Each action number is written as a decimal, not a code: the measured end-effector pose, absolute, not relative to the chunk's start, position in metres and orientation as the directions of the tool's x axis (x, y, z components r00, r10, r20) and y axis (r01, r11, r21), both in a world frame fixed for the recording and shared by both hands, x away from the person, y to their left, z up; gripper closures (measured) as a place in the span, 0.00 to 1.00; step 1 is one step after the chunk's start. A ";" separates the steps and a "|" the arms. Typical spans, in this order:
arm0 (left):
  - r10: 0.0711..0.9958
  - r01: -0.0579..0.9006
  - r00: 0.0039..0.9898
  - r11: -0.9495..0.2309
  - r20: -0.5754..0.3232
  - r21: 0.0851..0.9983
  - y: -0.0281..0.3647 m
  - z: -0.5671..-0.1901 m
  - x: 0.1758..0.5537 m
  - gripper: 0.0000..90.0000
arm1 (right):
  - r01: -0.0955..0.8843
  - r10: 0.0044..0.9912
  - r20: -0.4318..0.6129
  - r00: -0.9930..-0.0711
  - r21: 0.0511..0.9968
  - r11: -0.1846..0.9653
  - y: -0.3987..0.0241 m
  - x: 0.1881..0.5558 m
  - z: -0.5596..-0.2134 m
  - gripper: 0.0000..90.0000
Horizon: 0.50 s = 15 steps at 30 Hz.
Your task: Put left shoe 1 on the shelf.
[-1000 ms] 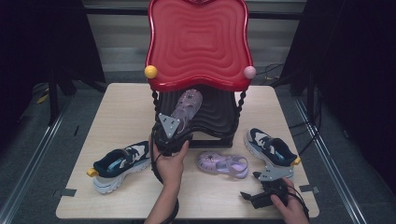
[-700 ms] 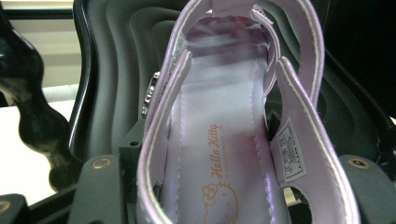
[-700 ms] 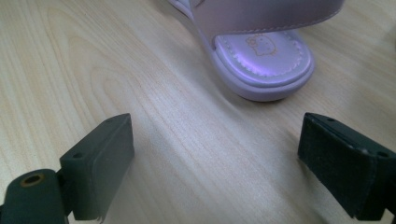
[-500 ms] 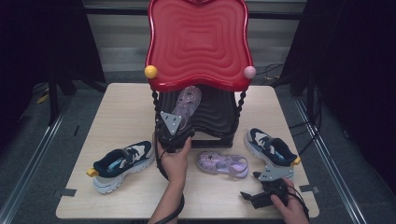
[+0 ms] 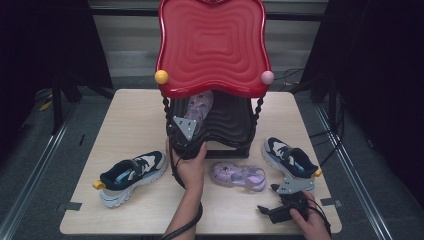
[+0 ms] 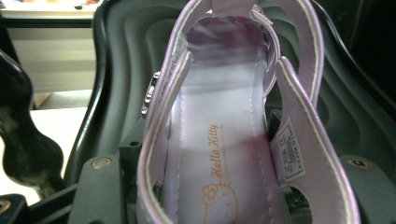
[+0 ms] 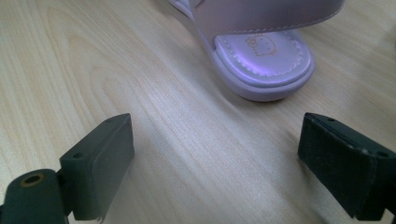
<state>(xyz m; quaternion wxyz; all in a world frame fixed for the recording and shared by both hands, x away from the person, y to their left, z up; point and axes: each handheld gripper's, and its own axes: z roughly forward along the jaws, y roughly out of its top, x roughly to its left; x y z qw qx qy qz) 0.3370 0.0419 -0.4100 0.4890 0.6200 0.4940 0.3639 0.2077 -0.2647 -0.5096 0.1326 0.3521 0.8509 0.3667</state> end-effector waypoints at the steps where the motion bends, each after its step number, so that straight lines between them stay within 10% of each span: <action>1: 0.969 0.260 0.244 -0.030 -0.036 0.965 0.042 -0.410 0.338 0.42 | 0.502 0.697 0.033 -0.717 0.717 0.483 -0.265 0.208 -0.510 0.11; 15: 0.977 0.256 0.206 -0.003 -0.051 0.967 0.032 -0.407 0.351 0.42 | 0.501 0.696 0.032 -0.717 0.718 0.483 -0.265 0.208 -0.510 0.11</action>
